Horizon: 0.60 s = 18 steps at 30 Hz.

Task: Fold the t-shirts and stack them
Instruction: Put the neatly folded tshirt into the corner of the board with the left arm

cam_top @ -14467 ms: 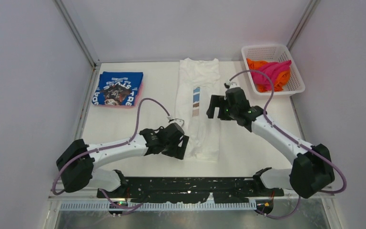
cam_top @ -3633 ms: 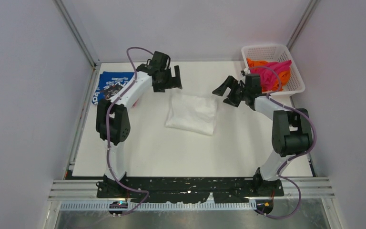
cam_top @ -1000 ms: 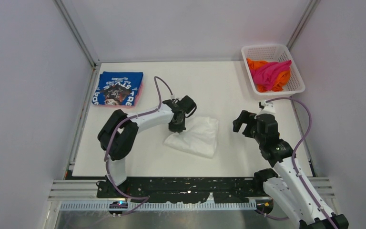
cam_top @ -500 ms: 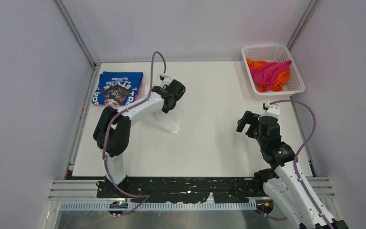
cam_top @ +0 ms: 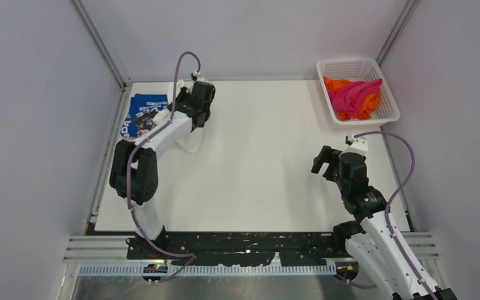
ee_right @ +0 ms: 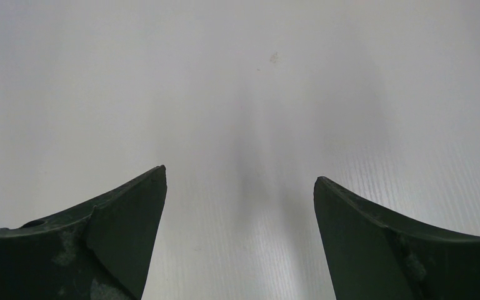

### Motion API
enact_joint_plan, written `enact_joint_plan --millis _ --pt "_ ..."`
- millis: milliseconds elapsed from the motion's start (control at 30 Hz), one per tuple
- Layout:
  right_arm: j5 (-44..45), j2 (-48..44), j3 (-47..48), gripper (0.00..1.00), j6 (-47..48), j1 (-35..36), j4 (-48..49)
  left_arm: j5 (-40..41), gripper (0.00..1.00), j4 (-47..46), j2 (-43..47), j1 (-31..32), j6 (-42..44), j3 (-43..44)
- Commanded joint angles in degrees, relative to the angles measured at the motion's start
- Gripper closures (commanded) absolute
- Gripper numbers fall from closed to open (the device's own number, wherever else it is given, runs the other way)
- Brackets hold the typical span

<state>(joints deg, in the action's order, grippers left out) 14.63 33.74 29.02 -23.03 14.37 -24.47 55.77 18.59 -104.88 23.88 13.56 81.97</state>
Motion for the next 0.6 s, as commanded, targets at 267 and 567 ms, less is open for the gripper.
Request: enact_joint_plan --millis 267,567 --pt "3.51 0.14 0.07 0.05 -0.23 -0.26 0.40 -2.46 1.00 -1.25 10.77 -2.78 4.55 7.10" --pt "4.34 0.15 0.08 0.05 -0.56 -0.22 -0.08 -5.64 1.00 4.79 13.91 -2.96 0.69 10.27"
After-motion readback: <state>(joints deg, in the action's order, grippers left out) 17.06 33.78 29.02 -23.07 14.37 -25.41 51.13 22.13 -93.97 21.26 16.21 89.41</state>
